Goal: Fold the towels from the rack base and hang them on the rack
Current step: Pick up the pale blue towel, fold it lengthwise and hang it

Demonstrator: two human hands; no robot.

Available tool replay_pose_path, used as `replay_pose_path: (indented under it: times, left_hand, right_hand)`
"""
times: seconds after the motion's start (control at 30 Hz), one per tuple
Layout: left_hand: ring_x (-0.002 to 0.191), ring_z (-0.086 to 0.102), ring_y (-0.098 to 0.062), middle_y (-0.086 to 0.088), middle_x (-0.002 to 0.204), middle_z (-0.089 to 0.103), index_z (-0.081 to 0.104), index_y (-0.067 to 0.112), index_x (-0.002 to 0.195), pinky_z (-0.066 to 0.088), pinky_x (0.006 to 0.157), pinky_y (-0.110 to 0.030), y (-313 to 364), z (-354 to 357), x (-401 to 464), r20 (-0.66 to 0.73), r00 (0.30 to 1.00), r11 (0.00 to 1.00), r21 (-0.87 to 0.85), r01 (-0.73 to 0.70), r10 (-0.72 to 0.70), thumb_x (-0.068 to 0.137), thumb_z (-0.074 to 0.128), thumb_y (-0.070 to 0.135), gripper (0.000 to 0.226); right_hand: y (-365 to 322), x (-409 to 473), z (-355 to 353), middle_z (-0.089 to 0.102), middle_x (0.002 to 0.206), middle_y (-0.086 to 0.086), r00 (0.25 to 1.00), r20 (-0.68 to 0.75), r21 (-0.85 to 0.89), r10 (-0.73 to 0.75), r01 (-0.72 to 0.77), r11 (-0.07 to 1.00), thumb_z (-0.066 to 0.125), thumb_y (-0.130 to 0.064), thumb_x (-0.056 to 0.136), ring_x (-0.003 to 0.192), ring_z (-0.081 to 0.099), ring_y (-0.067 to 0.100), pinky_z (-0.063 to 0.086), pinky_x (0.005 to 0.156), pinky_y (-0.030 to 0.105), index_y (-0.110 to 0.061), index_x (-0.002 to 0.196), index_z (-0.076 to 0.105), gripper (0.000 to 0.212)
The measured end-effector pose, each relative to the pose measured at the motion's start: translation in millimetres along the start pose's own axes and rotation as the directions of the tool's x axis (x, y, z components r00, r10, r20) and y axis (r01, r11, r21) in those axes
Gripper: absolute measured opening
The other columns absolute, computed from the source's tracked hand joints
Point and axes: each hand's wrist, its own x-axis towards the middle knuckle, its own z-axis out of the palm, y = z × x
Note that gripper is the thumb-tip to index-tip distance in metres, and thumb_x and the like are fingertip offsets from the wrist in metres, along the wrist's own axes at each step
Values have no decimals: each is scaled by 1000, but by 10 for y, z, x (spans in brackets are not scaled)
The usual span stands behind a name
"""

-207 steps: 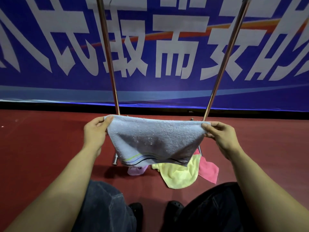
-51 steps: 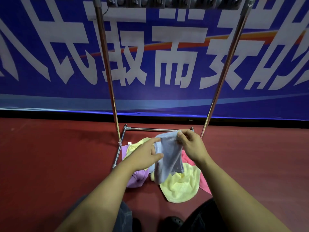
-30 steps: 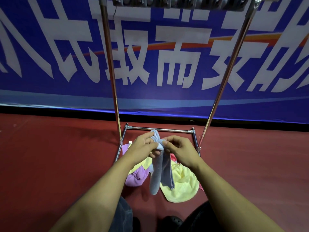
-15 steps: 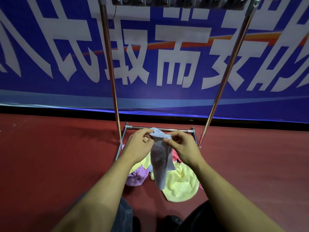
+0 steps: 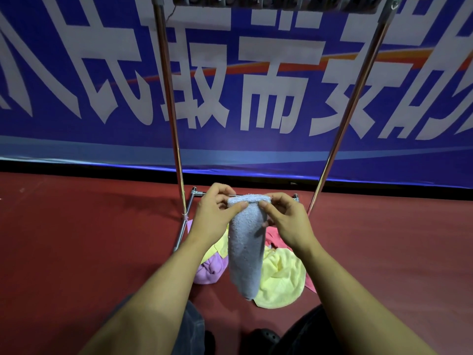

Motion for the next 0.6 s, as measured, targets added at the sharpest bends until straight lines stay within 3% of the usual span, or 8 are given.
replay_pose_path:
  times: [0.1,0.27,0.37,0.5,0.6]
  left_hand:
    - [89,69,-18,-20,95,73,66,21,115,54,97,-42,51,-12,-3,0,1000,996,-85,20,-20,80,84,8,41]
    - [113,68,-15,0,117,74,68,26,122,52,104,-34,59,-28,-20,42,999,993,-115,27,-22,80,86,18,46]
    - [106,71,-12,4,111,77,72,26,119,55,94,-31,51,4,-51,97,994,993,-100,56,-46,77,87,30,44]
    - [89,73,-6,6,96,80,79,19,104,54,81,-24,81,44,-59,52,998,997,-69,40,-36,82,83,24,22]
    - [85,72,-3,6,94,80,79,27,98,56,80,-21,127,80,-73,66,997,995,-89,40,-34,84,82,25,15]
  right_hand:
    - [-28,-12,46,66,89,15,1000,9,91,14,-15,996,66,-1,97,85,64,24,62,72,25,7,102,65,10]
    - [-77,-23,80,62,88,11,997,70,168,-23,11,986,63,-4,99,84,61,23,60,77,27,14,107,63,20]
    - [-123,-33,55,68,94,14,992,114,151,-45,28,988,62,-6,100,84,63,21,59,74,27,7,109,69,17]
    - [-136,-46,27,73,92,5,996,74,75,-47,41,996,65,-10,99,81,64,11,52,73,26,-5,108,73,13]
    - [-131,-34,-3,75,108,17,997,56,65,-59,55,996,68,-11,97,98,69,16,55,92,35,-3,110,72,16]
